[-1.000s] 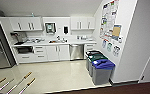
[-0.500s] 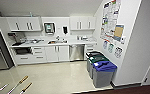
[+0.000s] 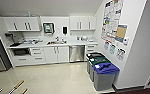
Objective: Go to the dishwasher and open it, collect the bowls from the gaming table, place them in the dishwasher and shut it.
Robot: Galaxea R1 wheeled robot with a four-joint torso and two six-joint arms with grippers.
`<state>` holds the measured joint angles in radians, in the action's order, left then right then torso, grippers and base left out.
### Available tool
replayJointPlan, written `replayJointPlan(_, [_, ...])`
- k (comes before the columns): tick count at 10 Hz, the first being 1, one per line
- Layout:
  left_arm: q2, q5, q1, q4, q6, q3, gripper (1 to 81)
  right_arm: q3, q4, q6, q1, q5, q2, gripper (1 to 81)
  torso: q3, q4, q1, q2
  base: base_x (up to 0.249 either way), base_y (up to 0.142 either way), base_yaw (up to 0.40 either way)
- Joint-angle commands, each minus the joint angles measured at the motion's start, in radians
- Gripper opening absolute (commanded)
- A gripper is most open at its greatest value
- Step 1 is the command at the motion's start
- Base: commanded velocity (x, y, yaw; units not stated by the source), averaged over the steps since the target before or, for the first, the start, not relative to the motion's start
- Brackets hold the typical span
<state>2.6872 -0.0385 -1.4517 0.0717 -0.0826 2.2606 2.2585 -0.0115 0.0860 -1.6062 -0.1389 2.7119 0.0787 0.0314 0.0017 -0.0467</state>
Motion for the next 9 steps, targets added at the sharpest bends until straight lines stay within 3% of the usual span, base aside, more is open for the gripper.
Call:
replayJointPlan(1, [-0.024, -0.058, 0.052, -0.003, -0.006, -0.007, 81.1, -0.011, -0.016, -0.006, 0.039, 0.051, -0.018, 81.1, 0.000, 0.000, 0.000, 0.000, 0.167, 0.000, 0.000])
replayJointPlan(9, [-0.022, -0.058, 0.052, -0.001, -0.006, -0.007, 81.1, -0.011, -0.022, -0.006, 0.045, 0.051, -0.015, 81.1, 0.000, 0.000, 0.000, 0.000, 0.166, 0.000, 0.000])
